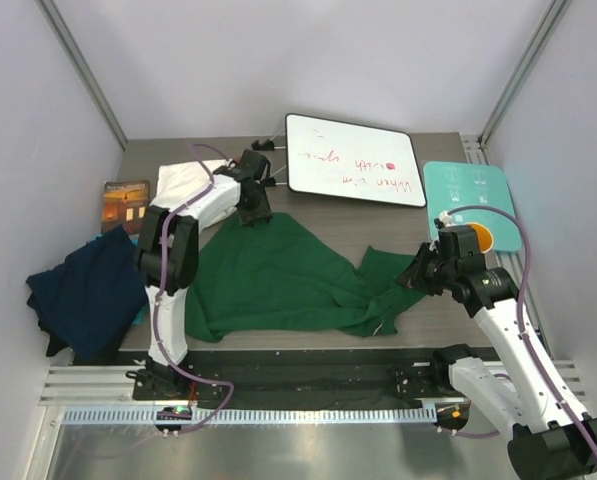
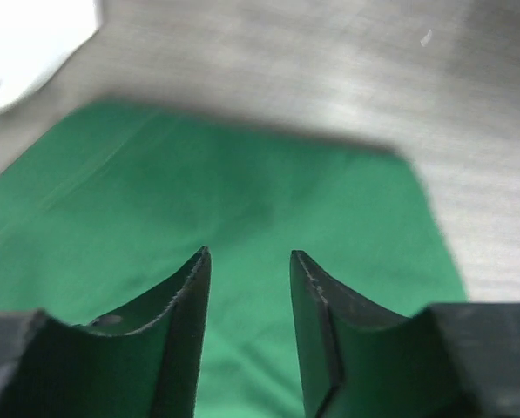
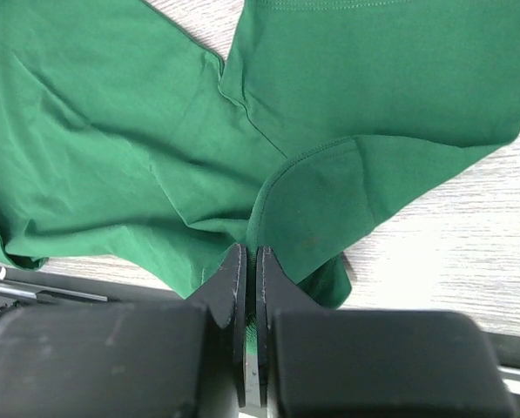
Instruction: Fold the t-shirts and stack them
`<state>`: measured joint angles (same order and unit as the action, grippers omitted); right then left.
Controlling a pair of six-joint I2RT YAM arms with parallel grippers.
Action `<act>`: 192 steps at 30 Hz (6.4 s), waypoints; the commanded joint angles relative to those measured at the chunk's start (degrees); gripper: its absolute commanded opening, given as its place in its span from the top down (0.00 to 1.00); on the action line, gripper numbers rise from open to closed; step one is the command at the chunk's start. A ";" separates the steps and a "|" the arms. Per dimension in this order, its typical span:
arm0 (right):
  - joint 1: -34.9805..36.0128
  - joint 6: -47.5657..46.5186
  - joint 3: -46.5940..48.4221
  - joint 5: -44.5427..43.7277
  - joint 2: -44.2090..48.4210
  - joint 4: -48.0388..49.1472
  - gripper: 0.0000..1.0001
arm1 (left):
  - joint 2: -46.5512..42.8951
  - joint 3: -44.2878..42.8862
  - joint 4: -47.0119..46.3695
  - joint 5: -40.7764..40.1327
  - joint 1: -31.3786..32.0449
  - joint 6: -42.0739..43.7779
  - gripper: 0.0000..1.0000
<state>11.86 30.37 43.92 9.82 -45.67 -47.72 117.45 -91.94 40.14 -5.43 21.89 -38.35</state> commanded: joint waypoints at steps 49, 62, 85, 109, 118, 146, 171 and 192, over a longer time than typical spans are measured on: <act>-0.17 -0.93 1.69 2.13 -1.70 2.46 0.99 | 1.49 1.66 -7.09 -1.68 1.49 3.10 1.00; -0.08 -0.66 2.13 -0.33 0.49 2.11 0.99 | -23.29 7.12 -4.81 -15.66 0.87 4.16 1.00; -0.08 -1.36 3.36 0.02 0.32 1.32 0.99 | -0.39 0.28 -9.73 2.09 0.96 3.72 0.46; -0.08 -2.33 2.66 0.37 -1.79 2.64 0.99 | 9.55 -9.32 -5.60 3.06 0.96 5.57 0.49; -0.08 -2.33 3.19 0.72 -2.76 3.16 0.99 | 7.62 -5.88 -5.95 2.27 1.05 6.79 0.48; -0.08 -1.54 3.80 -4.02 -1.53 3.87 0.99 | -16.17 7.83 -10.79 -10.21 -0.27 7.67 1.00; -0.08 -2.51 7.95 -5.88 -6.18 -5.54 0.90 | -46.43 25.06 8.37 -12.50 -3.34 8.90 1.00; -0.08 -0.05 11.98 -11.67 -23.64 8.78 0.46 | -49.42 32.61 12.16 -7.14 -3.34 12.77 1.00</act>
<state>11.86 32.18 55.66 -2.35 -61.82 -47.57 71.40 -60.84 51.70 -14.90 18.63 -27.55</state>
